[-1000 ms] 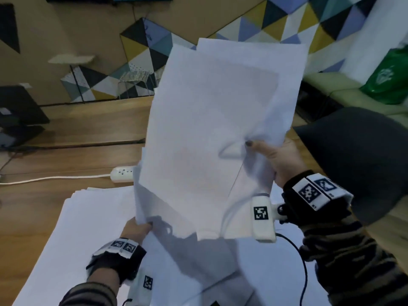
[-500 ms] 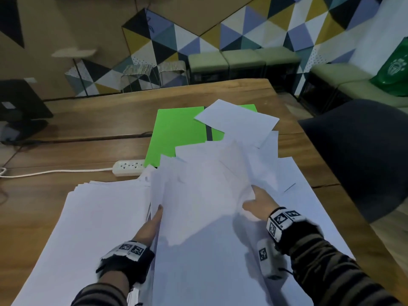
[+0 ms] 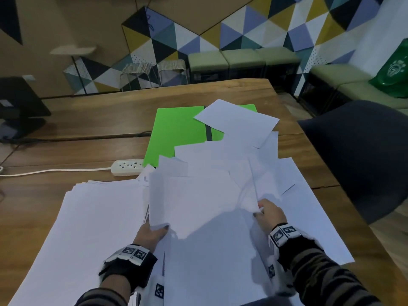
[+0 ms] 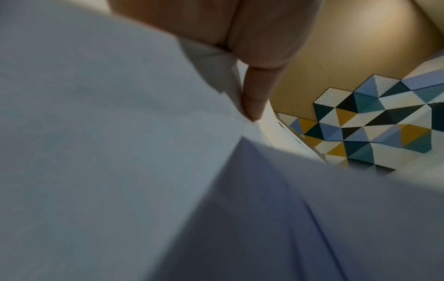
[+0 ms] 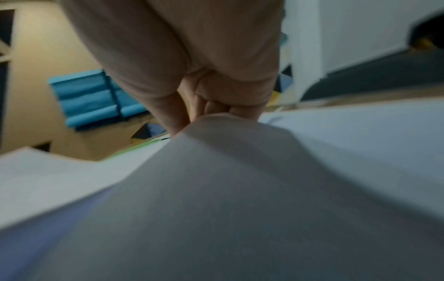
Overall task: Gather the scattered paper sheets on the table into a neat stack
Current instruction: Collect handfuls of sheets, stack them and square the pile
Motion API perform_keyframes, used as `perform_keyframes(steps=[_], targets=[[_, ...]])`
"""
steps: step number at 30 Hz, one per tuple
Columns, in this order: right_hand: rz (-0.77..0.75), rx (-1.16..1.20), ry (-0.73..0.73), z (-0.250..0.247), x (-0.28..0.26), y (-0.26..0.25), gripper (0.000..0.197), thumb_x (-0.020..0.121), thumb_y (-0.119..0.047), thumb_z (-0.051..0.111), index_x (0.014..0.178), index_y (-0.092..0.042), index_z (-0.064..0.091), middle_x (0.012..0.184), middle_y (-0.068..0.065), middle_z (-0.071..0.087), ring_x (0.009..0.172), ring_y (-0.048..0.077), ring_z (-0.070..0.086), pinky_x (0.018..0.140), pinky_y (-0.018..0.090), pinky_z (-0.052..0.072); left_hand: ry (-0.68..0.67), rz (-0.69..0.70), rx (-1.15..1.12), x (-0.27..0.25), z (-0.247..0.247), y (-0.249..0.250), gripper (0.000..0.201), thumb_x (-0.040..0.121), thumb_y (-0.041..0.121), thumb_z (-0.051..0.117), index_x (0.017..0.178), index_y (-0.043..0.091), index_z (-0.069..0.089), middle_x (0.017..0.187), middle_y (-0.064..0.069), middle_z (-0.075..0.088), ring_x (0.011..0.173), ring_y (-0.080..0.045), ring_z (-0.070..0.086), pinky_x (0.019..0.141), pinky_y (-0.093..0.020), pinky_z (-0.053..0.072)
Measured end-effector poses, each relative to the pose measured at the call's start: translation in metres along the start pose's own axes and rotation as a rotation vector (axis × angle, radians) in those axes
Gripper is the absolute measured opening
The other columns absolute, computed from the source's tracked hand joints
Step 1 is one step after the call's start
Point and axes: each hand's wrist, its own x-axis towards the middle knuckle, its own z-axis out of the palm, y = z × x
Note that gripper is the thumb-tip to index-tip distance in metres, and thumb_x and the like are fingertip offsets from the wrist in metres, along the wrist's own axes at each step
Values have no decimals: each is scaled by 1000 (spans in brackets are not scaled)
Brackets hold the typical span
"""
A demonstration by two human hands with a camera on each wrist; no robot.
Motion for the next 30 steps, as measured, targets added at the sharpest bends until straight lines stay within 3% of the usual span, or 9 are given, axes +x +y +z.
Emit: perform_keyframes(steps=[4, 8, 13, 17, 19, 21, 24, 27, 30], targets=[[-91, 28, -128, 19, -1, -4, 32, 91, -10, 45, 61, -13, 32, 72, 10, 43, 78, 24, 44, 69, 32, 36, 16, 41, -5, 8, 3, -6, 56, 79, 25, 72, 126, 2, 54, 104, -17, 68, 94, -29, 64, 88, -37, 48], [-220, -54, -147, 34, -7, -11, 36, 91, -6, 37, 60, -18, 25, 68, 5, 42, 77, 24, 40, 64, 28, 26, -29, 60, -34, 4, 6, -1, 42, 85, 26, 68, 120, 6, 60, 107, -6, 67, 97, -22, 63, 88, -28, 43], [-229, -66, -103, 11, -4, -7, 23, 97, -20, 37, 75, -16, 44, 109, 17, 61, 102, 32, 56, 78, 31, 39, -85, -3, -103, 4, 5, 0, 49, 77, 28, 76, 117, 4, 62, 106, -5, 67, 102, -22, 61, 97, -32, 43], [-294, -109, -195, 14, -4, -11, 26, 97, -28, 35, 76, -16, 44, 100, 17, 59, 102, 33, 57, 73, 28, 34, -83, 1, -120, 10, 9, -1, 43, 68, 24, 82, 104, 7, 65, 93, -4, 69, 95, -23, 62, 90, -31, 46], [-303, 42, -139, 28, -6, -15, 26, 93, -29, 36, 103, -18, 56, 99, 14, 63, 98, 31, 59, 76, 29, 39, -101, 28, -141, 7, 13, 2, 33, 62, 17, 84, 89, 12, 65, 78, 2, 71, 86, -23, 63, 81, -32, 50], [-238, 181, -2, 33, -8, -17, 30, 93, -18, 41, 121, -19, 51, 77, 11, 60, 80, 27, 56, 71, 29, 40, -125, 60, -159, 6, 14, 0, 35, 57, 17, 83, 86, 12, 64, 81, -2, 70, 89, -26, 63, 74, -30, 54], [-124, 273, 165, 28, -4, -11, 25, 92, -9, 43, 117, -9, 50, 67, 11, 53, 73, 27, 51, 65, 27, 34, -138, 49, -175, 6, 10, -3, 41, 58, 15, 75, 95, 0, 64, 89, -14, 68, 96, -31, 62, 71, -27, 56], [-120, 267, 114, 29, -5, -12, 21, 93, -7, 40, 106, -4, 56, 92, 23, 64, 90, 35, 59, 68, 30, 35, -141, 31, -173, 8, 10, -1, 37, 58, 20, 74, 90, 3, 67, 93, -16, 68, 93, -30, 63, 85, -37, 49], [-165, 263, 26, 43, -10, -21, 23, 95, -12, 37, 102, -5, 57, 99, 20, 65, 94, 33, 59, 72, 31, 40, -155, 66, -163, 7, 12, -1, 39, 59, 19, 78, 92, 1, 67, 90, -15, 69, 88, -29, 63, 80, -35, 50]])
